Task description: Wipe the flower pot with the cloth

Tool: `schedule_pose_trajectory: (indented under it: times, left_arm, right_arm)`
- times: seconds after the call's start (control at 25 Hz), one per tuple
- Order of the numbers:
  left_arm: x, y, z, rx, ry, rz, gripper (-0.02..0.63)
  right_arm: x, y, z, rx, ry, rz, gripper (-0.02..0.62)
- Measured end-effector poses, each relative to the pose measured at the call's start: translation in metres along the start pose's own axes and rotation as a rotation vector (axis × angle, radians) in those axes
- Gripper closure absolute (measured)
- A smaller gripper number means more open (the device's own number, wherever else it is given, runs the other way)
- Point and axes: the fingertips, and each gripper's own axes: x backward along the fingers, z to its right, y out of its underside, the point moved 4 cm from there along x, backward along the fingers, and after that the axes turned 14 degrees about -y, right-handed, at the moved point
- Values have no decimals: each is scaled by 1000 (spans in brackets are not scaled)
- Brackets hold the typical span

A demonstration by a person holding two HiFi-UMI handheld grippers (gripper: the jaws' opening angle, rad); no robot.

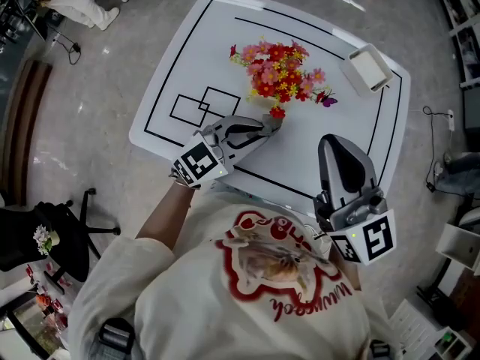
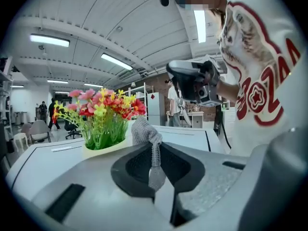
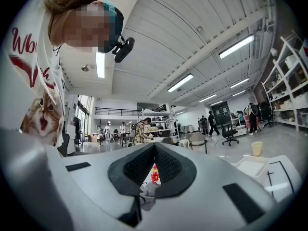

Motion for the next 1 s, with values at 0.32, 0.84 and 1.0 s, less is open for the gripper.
schedule_pose_trajectory:
  times: [0.32, 0.84, 1.0]
  left_arm:
    - [37, -63, 5, -39, 52, 186, 572]
    - [39, -141, 11, -140, 6, 348, 572]
    - [35, -149, 21, -177, 21, 367, 572]
  right_arm:
    - [-2, -8, -4, 25, -17, 13, 597]
    - [-23, -19, -24, 24, -168, -38, 442]
    - [-25, -26, -22, 22, -158, -38, 439]
